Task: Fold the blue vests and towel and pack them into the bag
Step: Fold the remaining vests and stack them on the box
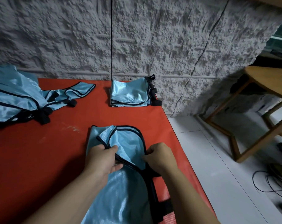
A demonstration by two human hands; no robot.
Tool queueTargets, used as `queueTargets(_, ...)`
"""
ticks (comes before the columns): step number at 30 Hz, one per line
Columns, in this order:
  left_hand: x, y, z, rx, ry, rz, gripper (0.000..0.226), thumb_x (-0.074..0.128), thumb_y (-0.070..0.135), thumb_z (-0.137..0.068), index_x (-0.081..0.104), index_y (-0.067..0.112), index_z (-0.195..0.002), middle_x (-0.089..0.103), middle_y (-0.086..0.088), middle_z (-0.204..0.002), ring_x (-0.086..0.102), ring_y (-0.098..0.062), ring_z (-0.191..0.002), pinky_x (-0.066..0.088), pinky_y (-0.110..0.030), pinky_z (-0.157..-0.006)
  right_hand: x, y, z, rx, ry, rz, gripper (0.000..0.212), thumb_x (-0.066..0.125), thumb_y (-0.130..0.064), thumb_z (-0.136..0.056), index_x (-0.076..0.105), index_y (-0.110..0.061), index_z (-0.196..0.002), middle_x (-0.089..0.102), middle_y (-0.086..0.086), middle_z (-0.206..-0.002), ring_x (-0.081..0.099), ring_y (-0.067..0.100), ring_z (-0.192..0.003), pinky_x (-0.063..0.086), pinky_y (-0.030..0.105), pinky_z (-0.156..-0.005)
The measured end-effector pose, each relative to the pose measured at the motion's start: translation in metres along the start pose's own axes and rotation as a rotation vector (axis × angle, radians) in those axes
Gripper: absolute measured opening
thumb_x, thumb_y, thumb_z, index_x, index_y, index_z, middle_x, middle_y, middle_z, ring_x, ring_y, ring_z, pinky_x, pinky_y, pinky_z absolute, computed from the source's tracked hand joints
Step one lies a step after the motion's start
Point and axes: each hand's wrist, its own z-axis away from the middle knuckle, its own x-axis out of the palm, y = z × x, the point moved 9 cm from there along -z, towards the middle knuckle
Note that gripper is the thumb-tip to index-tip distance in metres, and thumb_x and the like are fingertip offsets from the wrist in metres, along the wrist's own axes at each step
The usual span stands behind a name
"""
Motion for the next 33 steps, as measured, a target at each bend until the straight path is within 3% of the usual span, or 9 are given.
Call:
queueTargets(4,0.001,0.0,-0.001,-0.009,-0.003,0.026,0.007,0.063,0.012,-0.098,0.065,0.005,-0.099,0.07,-0.016,-0.095,0.07,-0.028,-0.079,0.059,-0.033,-0.054,-0.009,-0.005,0.002,-0.03,0.05,-0.084,0.007,0.067,-0.022,-0.066,0.065,-0.016,-0.069,0.063,0.0,-0.059,0.061,0.023,-0.059,0.051,0.031,-0.052)
queueTargets(8,0.009,-0.002,0.002,-0.021,-0.036,0.046,0.009,0.062,0.012,-0.098,0.065,0.004,-0.102,0.073,-0.018,-0.095,0.071,-0.028,-0.078,0.059,-0.035,-0.057,-0.007,-0.041,0.017,-0.277,-0.002,-0.253,0.015,0.074,-0.022,-0.078,0.062,-0.02,-0.07,0.059,-0.007,-0.061,0.051,0.008,-0.056,0.044,0.023,-0.057)
queueTargets(15,0.019,0.002,0.008,-0.007,-0.117,0.042,0.026,0.077,0.041,-0.085,0.072,0.016,-0.094,0.077,-0.007,-0.086,0.073,-0.027,-0.084,0.06,-0.043,-0.078,0.016,-0.085,0.05,-0.579,-0.281,-0.29,0.016,0.066,-0.007,-0.077,0.069,-0.021,-0.083,0.073,-0.011,-0.093,0.067,0.006,-0.086,0.052,0.025,-0.082)
queueTargets(18,0.011,0.002,0.005,0.016,-0.064,0.033,0.015,0.077,0.011,-0.085,0.067,0.007,-0.095,0.076,-0.011,-0.09,0.074,-0.029,-0.085,0.061,-0.041,-0.067,0.011,-0.076,0.046,-0.45,-0.337,-0.469,0.033,0.054,0.006,-0.078,0.074,-0.02,-0.08,0.076,-0.007,-0.085,0.062,-0.001,-0.066,0.046,0.014,-0.066)
queueTargets(21,0.0,0.0,0.0,0.004,0.01,0.07,0.009,0.065,-0.001,-0.091,0.066,0.006,-0.095,0.076,-0.016,-0.096,0.073,-0.03,-0.083,0.059,-0.035,-0.056,-0.003,-0.03,0.014,-0.125,-0.085,-0.608,0.036,0.046,0.002,-0.077,0.076,-0.018,-0.077,0.075,0.01,-0.074,0.06,0.016,-0.055,0.047,0.032,-0.058)
queueTargets(24,0.0,-0.001,-0.002,0.005,0.023,0.066,0.003,0.067,0.007,-0.093,0.066,0.007,-0.096,0.075,-0.018,-0.101,0.073,-0.033,-0.093,0.06,-0.037,-0.059,-0.003,-0.026,0.009,-0.153,-0.025,-0.392,0.033,0.053,-0.001,-0.082,0.079,-0.019,-0.09,0.075,0.003,-0.07,0.069,0.014,-0.057,0.059,0.033,-0.062)
queueTargets(28,0.008,-0.004,0.0,-0.007,-0.009,0.074,0.005,0.066,0.014,-0.096,0.065,0.01,-0.098,0.075,-0.015,-0.101,0.071,-0.031,-0.09,0.056,-0.035,-0.06,0.011,-0.055,0.017,-0.354,-0.086,-0.13,0.038,0.049,-0.001,-0.081,0.078,-0.012,-0.103,0.078,0.003,-0.096,0.07,0.015,-0.086,0.053,0.02,-0.081)
queueTargets(31,0.009,-0.008,0.0,-0.034,-0.018,0.079,0.003,0.065,0.016,-0.096,0.065,0.014,-0.095,0.068,-0.012,-0.096,0.062,-0.029,-0.089,0.055,-0.038,-0.072,0.003,-0.057,0.009,-0.368,-0.001,-0.067,0.026,0.04,-0.006,-0.066,0.065,-0.007,-0.074,0.055,0.017,-0.07,0.04,0.024,-0.062,0.047,0.036,-0.059)
queueTargets(33,0.009,-0.01,0.0,-0.044,-0.019,0.081,0.004,0.066,0.018,-0.096,0.065,0.014,-0.094,0.062,-0.011,-0.093,0.058,-0.028,-0.087,0.053,-0.041,-0.076,-0.001,-0.053,0.006,-0.339,0.013,-0.03,0.021,0.04,-0.004,-0.063,0.058,-0.005,-0.073,0.054,0.008,-0.065,0.042,0.026,-0.06,0.038,0.028,-0.05)
